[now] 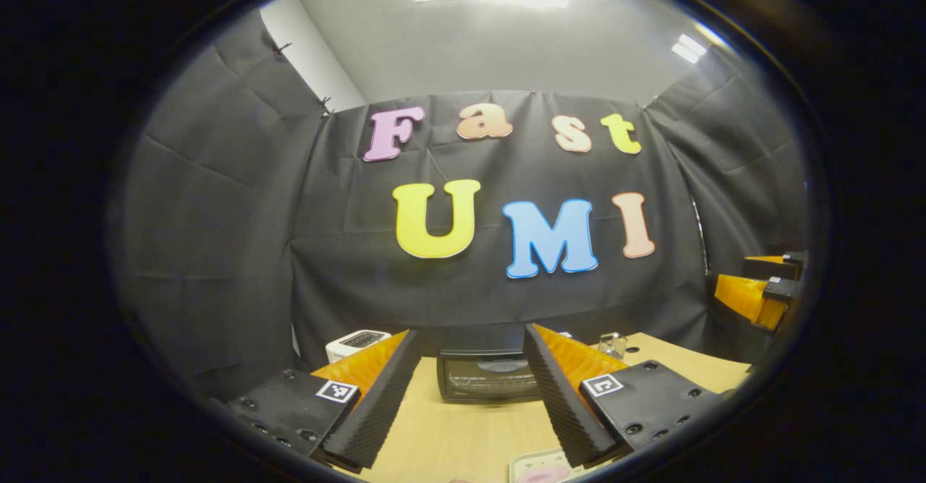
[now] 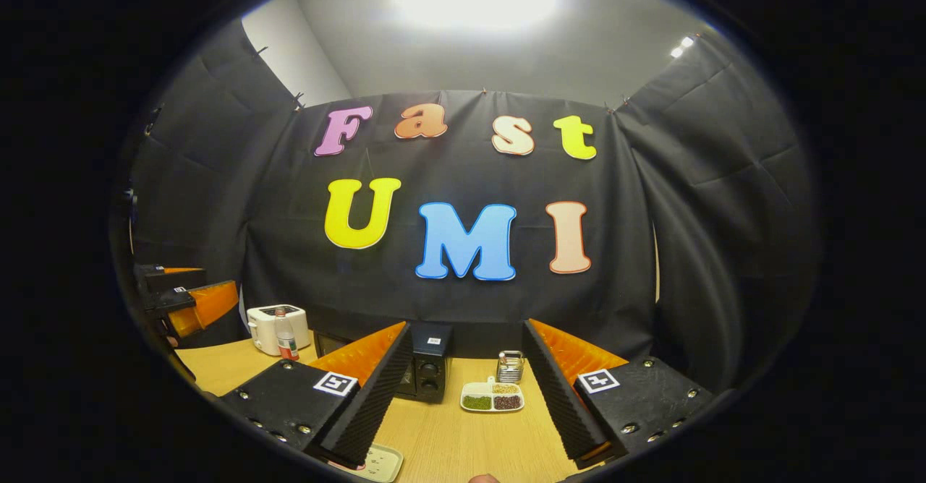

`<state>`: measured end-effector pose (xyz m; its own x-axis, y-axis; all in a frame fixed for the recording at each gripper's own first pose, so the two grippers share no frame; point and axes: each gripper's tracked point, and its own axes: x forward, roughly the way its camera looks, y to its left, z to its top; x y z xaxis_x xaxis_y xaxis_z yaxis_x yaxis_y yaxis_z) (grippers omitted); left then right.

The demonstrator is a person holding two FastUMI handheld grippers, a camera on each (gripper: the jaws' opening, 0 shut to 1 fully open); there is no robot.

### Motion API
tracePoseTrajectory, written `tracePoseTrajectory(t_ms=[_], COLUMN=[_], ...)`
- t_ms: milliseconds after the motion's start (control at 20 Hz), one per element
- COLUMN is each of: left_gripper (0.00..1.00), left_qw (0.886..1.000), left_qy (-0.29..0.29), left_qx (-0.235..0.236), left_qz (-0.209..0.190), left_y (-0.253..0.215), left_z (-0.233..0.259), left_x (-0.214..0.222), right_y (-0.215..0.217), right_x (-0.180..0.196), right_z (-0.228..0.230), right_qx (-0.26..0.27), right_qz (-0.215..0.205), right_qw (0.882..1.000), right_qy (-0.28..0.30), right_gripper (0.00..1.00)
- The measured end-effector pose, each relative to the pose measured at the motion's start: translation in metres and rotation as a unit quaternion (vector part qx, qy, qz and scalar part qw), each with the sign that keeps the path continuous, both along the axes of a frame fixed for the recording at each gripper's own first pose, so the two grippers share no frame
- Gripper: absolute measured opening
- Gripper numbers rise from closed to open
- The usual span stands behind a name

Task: Open the electric oven with the left hand, put the food in, and close the electric oven.

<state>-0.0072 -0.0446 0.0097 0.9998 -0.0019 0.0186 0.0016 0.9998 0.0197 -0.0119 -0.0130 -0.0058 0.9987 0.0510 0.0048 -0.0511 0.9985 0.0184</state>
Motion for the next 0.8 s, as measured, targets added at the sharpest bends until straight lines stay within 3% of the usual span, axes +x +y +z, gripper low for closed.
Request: tracePoseTrajectory(t_ms=[200,450,800], left_gripper=[1.00,0.97,1.00], left_qw=[1.000,1.000,0.998], left_qy=[-0.005,0.003,0.036], left_qx=[-0.003,0.004,0.007], left_qz=[0.009,-0.001,-0.047], left_y=[-0.012,-0.024,-0.040], left_z=[0.000,-0.017,-0.077], left_x=[0.021,0.085,0.195], right_y=[-0.010,-0.015,-0.017], right_x=[-0.004,0.003,0.037], right_z=[-0.009,-0.021,-0.039], right_qx=[0.017,0.011,0.002], right_qz=[0.011,0.005,-0.047], right_qw=[1.000,1.000,0.998], right_qy=[0.002,0.014,0.034], right_gripper=[0.95,0.95,0.95])
